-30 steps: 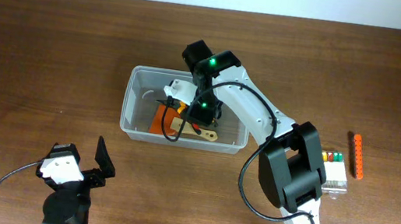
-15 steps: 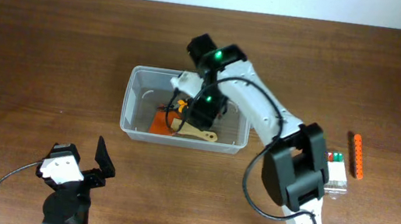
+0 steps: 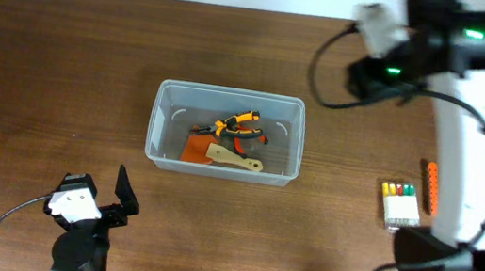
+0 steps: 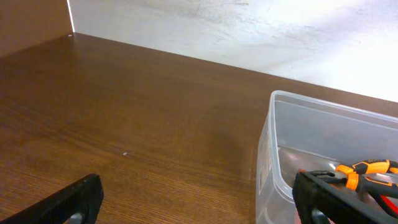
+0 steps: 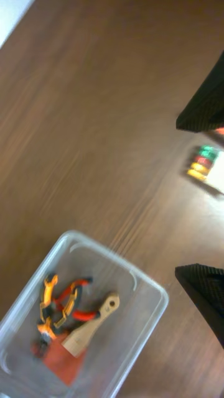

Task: Pack container
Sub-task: 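Move the right gripper down over the colored marker pack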

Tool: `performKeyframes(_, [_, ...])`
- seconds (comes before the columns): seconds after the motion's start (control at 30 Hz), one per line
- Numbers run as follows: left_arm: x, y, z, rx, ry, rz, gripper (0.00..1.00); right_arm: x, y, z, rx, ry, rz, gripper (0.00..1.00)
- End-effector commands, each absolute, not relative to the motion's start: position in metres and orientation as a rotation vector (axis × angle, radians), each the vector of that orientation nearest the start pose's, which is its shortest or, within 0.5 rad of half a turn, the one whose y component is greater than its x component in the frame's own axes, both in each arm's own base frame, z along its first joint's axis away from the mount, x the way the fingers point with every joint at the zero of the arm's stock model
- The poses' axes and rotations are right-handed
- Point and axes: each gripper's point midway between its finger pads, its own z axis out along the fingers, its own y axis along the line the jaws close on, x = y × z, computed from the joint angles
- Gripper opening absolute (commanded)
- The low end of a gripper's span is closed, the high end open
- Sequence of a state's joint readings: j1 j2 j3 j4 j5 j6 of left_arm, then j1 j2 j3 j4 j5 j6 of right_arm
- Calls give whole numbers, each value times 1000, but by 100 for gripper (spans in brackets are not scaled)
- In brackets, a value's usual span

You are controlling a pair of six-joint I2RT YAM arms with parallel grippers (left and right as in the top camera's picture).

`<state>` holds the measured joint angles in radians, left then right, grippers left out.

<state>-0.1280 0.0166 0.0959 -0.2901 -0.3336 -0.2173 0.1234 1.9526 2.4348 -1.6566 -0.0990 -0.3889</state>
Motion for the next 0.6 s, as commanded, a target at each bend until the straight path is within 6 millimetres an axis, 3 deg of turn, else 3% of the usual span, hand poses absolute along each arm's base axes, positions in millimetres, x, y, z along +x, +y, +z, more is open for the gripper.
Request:
performKeyframes(0.0, [232,27,147,-309,1743,54,99,384,40,313,-520,2669,145,67])
performKeyframes(0.07, [232,27,147,-309,1743,54,99,380,23,318,-399,2680,151,66])
performKeyframes(0.2, [232,27,147,-309,1743,54,99,360,2,318,-317,2706,138,65])
performKeyframes(0.43, [232,27,147,-309,1743,54,99,300,-4,317,-238,2738,140,64])
performKeyframes(0.57, [232,27,147,-309,1743,54,99,264,-5,301,-194,2806,127,64])
